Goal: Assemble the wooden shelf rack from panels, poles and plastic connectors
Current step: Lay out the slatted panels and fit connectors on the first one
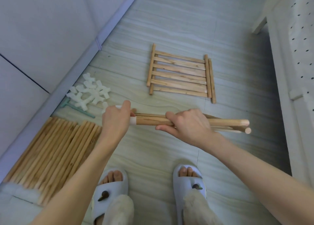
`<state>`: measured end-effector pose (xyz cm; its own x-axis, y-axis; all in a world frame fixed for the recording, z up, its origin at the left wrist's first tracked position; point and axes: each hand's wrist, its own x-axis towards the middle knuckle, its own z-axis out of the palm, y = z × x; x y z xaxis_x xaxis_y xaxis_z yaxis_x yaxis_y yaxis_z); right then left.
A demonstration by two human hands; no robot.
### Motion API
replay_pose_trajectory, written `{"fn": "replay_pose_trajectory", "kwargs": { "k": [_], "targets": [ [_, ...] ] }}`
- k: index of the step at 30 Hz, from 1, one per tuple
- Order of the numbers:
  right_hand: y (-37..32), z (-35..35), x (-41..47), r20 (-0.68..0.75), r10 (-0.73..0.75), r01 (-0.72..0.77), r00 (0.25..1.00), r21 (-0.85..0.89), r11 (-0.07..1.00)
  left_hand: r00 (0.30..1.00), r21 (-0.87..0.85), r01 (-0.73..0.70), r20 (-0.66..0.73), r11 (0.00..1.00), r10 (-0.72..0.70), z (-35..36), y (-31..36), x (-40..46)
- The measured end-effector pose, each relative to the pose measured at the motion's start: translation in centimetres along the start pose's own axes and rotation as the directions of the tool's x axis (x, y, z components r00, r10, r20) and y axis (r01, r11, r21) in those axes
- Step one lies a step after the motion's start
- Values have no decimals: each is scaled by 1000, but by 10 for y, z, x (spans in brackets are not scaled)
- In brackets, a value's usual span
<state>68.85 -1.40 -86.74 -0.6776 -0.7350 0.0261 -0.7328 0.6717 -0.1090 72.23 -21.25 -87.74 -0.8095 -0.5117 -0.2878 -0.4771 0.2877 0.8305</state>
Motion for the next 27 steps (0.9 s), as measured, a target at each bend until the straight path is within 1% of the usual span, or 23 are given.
{"fn": "replay_pose_trajectory", "kwargs": {
  "k": [4, 6, 8, 10, 12, 14, 16, 18, 19, 20, 21, 22, 23, 24, 25, 26, 27],
  "targets": [
    [-5, 3, 7, 20, 33, -32, 999, -14, 999, 999, 38, -26, -31, 999, 28, -4, 5, 4],
    [-2, -1, 10, 40, 53, -53, 998, 9, 999, 999, 61, -41, -28, 997, 42, -5, 8, 5],
    [7, -8, 14, 38, 16, -17, 999, 12, 1000, 999, 79, -44, -1, 996, 44, -6, 9, 6],
    [18, -18, 17, -12, -51, 51, 999, 12, 999, 998, 113, -44, 47, 993, 39, -8, 10, 5],
    [30, -26, 19, -77, -60, 60, 995, 4, 998, 993, 205, -76, 105, 976, 55, -9, 10, 4],
    [35, -28, 17, -118, 20, -19, 993, 8, 1000, 984, 268, -101, 169, 958, 57, -10, 13, 2],
    [34, -29, 11, -171, 189, -182, 967, 56, 982, 966, 217, -90, 257, 972, 32, -12, 14, 0],
    [28, -28, 0, -197, 345, -322, 918, 141, 936, 927, 175, -70, 375, 982, -1, -13, 14, -6],
    [24, -27, -7, -190, 443, -391, 876, 255, 884, 906, 167, -68, 423, 984, -9, -12, 13, -10],
    [20, -27, -12, -139, 568, -465, 811, 437, 770, 888, 154, -69, 460, 986, -10, -11, 13, -15],
    [16, -27, -16, -31, 687, -515, 726, 637, 574, 870, 143, -77, 493, 987, -4, -9, 12, -19],
    [16, -26, -17, 95, 761, -524, 642, 779, 345, 854, 134, -97, 520, 986, 13, -7, 11, -25],
    [19, -25, -16, 196, 801, -510, 566, 847, 153, 844, 140, -131, 535, 982, 36, -3, 10, -31],
    [23, -22, -16, 262, 833, -501, 488, 865, 21, 834, 169, -188, 547, 968, 66, 1, 10, -38],
    [27, -20, -17, 295, 863, -479, 410, 875, -72, 812, 214, -264, 575, 941, 97, 6, 11, -46],
    [29, -16, -21, 303, 894, -440, 331, 887, -137, 773, 248, -336, 623, 909, 116, 12, 11, -54],
    [29, -11, -27, 298, 917, -382, 266, 906, -183, 730, 253, -376, 674, 892, 117, 18, 9, -61]
  ]
}}
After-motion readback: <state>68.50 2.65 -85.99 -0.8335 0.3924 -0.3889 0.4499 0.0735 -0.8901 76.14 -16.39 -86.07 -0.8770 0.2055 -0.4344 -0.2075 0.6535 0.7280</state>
